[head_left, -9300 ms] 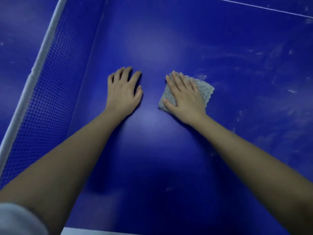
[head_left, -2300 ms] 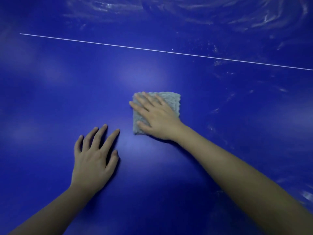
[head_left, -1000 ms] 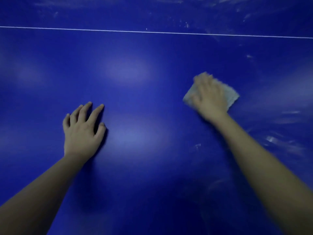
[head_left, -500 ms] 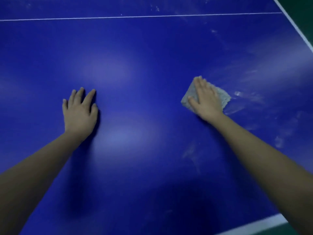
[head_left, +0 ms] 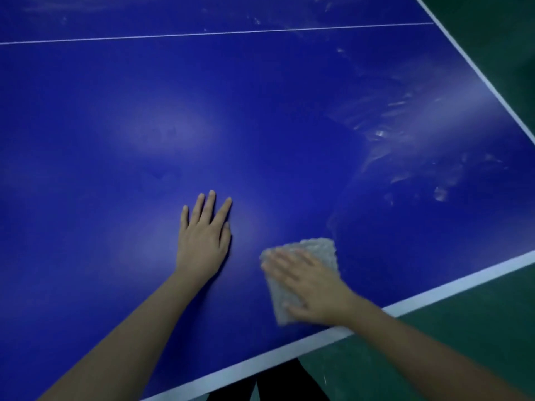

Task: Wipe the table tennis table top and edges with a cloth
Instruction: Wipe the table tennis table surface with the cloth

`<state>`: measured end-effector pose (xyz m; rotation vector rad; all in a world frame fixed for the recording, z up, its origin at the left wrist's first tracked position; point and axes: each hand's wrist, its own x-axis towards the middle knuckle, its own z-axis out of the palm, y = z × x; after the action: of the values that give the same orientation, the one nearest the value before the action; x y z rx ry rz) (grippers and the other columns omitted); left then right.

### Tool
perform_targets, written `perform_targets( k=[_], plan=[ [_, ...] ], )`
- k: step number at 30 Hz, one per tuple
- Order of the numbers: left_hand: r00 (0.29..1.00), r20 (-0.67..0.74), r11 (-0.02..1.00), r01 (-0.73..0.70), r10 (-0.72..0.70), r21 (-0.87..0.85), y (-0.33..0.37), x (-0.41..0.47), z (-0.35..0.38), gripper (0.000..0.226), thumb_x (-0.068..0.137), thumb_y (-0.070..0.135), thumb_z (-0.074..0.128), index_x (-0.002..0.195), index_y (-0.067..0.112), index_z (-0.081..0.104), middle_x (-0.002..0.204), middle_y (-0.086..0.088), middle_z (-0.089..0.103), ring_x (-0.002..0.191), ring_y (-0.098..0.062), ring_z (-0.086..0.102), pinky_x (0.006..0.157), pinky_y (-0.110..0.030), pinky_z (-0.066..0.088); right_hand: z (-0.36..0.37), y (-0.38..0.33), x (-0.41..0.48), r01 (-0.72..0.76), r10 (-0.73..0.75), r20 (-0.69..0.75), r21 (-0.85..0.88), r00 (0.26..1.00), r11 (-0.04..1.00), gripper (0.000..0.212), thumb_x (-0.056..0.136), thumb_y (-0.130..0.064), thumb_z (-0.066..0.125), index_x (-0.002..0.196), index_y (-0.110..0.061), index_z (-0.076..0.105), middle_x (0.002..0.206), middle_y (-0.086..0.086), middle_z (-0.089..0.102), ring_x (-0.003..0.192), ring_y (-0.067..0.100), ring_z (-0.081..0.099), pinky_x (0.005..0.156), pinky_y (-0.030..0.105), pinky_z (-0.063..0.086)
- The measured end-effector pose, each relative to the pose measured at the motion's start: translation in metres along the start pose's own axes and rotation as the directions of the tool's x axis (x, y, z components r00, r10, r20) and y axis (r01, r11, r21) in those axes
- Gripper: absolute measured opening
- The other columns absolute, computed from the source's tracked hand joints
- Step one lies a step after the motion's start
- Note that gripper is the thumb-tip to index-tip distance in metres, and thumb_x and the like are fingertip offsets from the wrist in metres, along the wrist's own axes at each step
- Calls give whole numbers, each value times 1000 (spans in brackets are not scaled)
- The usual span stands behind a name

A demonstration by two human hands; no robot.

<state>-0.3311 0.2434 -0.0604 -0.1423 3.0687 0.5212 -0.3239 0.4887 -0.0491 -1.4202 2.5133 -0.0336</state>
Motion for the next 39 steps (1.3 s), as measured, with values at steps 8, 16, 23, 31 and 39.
perform_targets(
  k=[8,16,23,31,39],
  plan=[
    [999,-52,1000,10,-10,6,3,1,1,47,94,20,42,142,17,39,151,-13,29,141,-29,19,112,-48,8,-11,10,19,-683,735,-94,306,672,664,70,87,-24,52,149,-15,22,157,3,19,145,18,14,117,34,4],
    [998,-68,1000,9,-9,9,3,0,1,48,94,20,42,142,17,39,151,-14,29,141,-29,20,112,-49,9,17,-115,16,-351,370,-77,183,926,918,69,90,-44,39,149,-11,23,155,5,28,142,15,25,118,32,5],
    [998,-60,1000,14,-14,11,4,0,3,48,94,20,40,142,16,39,151,-14,29,141,-30,19,113,-51,9,22,30,-90,-866,868,-59,61,493,496,54,98,-45,6,150,-34,-4,160,0,4,146,31,1,118,49,5],
    [999,-49,1000,15,-14,21,7,-2,1,47,94,19,42,141,14,40,150,-16,30,141,-32,20,113,-52,10,12,-21,-46,-804,805,-59,48,590,592,58,96,-44,15,150,-23,23,154,8,29,140,37,26,112,50,23],
    [998,-32,998,48,-46,41,11,-2,-3,50,92,24,32,140,16,42,149,-14,33,140,-31,23,112,-50,12,6,-6,-13,-336,336,-34,15,941,942,56,92,-45,34,146,-31,30,151,0,36,139,30,32,111,53,20]
  ],
)
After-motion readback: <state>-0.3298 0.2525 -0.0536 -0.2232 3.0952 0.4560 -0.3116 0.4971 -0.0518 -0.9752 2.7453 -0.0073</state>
